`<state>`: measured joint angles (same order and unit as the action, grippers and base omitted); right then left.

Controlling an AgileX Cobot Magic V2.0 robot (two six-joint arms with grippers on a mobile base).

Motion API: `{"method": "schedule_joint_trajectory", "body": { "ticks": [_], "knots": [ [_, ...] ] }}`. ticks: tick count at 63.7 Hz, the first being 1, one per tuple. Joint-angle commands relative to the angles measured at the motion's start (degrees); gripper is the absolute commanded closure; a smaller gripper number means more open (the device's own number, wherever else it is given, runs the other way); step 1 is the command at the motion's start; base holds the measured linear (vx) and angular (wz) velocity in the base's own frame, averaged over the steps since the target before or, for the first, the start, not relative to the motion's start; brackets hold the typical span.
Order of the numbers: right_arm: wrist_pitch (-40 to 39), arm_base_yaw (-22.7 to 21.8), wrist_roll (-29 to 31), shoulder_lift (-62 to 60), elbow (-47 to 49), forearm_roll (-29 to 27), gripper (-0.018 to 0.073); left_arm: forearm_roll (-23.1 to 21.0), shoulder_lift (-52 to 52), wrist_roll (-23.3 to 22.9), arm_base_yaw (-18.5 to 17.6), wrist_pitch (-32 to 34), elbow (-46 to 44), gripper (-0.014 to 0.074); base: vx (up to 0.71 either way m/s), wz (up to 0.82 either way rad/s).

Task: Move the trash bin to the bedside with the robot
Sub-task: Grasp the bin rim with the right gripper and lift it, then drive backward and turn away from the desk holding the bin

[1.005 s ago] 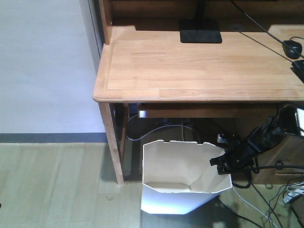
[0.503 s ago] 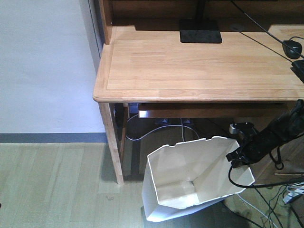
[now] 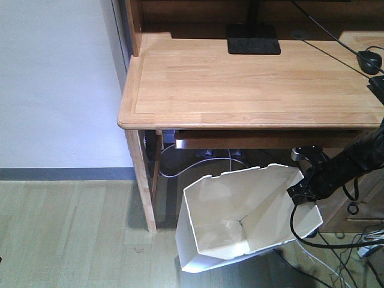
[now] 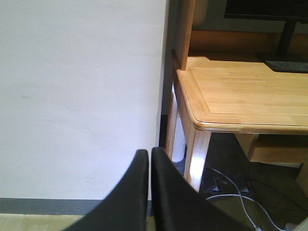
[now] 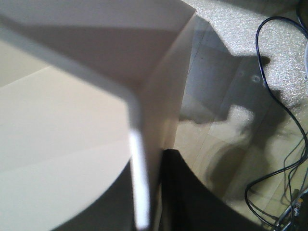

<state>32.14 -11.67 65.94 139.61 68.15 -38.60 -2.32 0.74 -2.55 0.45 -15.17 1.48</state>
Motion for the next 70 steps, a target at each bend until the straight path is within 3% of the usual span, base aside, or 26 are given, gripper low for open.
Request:
{"method": "schedule_joint_trajectory", "body": {
  "ticks": [1,70],
  "knots": [
    [9.13,-0.27,0.36,-4.61,0.64,-3.53,0.0566,-0.23,0.82,-0.35,0.07,3.97,0.67,0.0602,0.00,0.00],
    [9.24,-0.27,0.41,-4.61,0.64,-3.53,0.0566,-0.23,0.82,-0.35,0.07,3.97,0.67,0.0602,-0.03,0.09]
  ]
}}
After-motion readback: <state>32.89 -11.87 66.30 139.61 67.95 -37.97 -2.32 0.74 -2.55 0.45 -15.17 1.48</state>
